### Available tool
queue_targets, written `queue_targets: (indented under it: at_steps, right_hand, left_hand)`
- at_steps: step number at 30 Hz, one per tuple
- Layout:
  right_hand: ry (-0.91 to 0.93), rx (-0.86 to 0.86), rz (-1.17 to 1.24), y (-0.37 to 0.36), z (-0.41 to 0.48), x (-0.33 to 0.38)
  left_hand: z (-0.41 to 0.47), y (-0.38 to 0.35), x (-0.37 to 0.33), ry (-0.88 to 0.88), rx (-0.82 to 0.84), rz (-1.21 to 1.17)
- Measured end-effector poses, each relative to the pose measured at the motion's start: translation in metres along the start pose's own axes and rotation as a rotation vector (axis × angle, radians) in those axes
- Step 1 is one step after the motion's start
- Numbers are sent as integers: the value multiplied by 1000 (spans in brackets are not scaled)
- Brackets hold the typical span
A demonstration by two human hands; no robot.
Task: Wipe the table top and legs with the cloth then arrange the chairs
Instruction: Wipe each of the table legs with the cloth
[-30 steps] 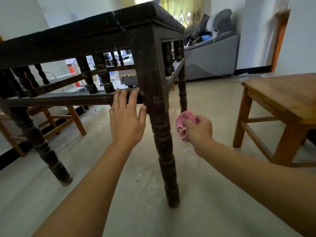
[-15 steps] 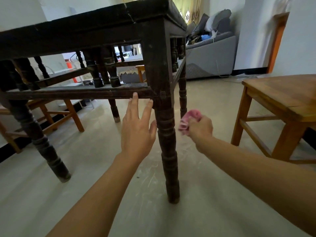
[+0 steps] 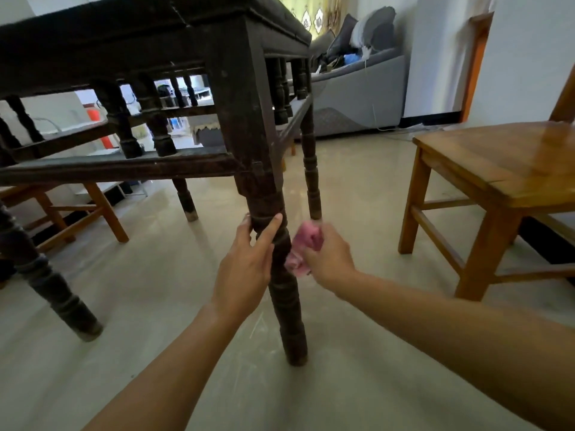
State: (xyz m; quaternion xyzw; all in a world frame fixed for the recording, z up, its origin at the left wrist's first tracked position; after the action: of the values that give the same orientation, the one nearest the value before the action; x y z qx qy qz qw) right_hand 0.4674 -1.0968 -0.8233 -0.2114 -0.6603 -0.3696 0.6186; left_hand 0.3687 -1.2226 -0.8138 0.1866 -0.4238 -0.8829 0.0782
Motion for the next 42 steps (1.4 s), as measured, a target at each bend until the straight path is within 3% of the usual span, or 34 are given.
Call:
queue_targets:
  at_steps: [1,3,4,5,9,11,13,14,16,17,18,20,22,24,26,27,30,31,33,35,37,40,42]
  right_hand:
    - [-50,193,-46,-16,-15,-12]
    - [-165,646,-444,-38,-40,-38]
    - [-171,736,-593,-40,-39,-51]
    - [-199,696,-602,-36,-30,-57]
    - [-158,77,-294,-9,26,-41]
    - [-139,-97,-42,-14,24,-36]
    - [-198,-14,159,-30,-1,-38]
    - [-228,129,130,-40,-18,-43]
    - [-280,575,-253,-50,-41,-53]
    - [-274,696,-446,-48,-44,-58]
    - [-254,686,-540,-42,-37,-60]
    - [-223,406,-486,-21,-11,-59]
    - [-192,15,-282,-7,13,-54]
    - [-179,-181,-25,-17,19,-54]
    - [-132,-124,130,-39,1,-61]
    - [-132,-56,86,-48,-11,-72]
    - [-218,360,-501,-40,-27,-100]
    - [-243,411,-631,-28,-21,-106]
    - [-258,255,-543,-6,-5,-96]
    - [-206,-78,-229,2,12,-75]
    - [-170,-207,15,-14,9,-64]
    - [-182,-90,92,-56,-38,-92]
    - [-133,218,-141,-74,-74,-121]
  left_hand:
    - [0,1,2,-8,6,-4]
    - [-2,2,7,-20,40,3]
    - [-5,0,9,-22,66,10]
    - [-7,-2,10,-22,98,19]
    - [-13,-12,9,30,152,25]
    - [-13,-18,8,47,147,30]
    - [-12,-21,9,45,139,19]
    - [-12,-22,11,40,137,12]
    - [-12,-24,16,24,144,0]
    - [-13,-25,18,19,148,2]
    - [-12,-25,19,20,150,9]
    - [-13,-28,19,46,160,-1]
    - [-14,-31,17,66,160,-27]
    - [-16,-34,16,68,143,-39]
    - [-17,-35,17,56,129,-48]
    - [-17,-36,18,42,125,-43]
    - [-18,-35,19,33,137,-44]
    - [-18,-35,19,44,144,-47]
    - [-17,-37,18,77,148,-60]
    - [-18,-40,16,99,136,-74]
    - [-18,-42,15,103,121,-70]
    - [-19,-43,16,90,94,-32]
    - [-20,-43,16,80,98,-19]
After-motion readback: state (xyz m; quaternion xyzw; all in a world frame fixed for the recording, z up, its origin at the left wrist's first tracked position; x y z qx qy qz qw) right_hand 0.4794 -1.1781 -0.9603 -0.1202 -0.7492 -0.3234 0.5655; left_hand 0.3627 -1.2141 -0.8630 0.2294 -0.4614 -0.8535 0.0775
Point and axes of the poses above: each hand's wrist, its own z-axis towards the middle knuckle, its own y-axis out of the back of the hand, x = y × z, the point moved 2 cm from there along z, towards the middle knuckle, and after that the axes turned 1 degree about y, right-handed, at the moved point
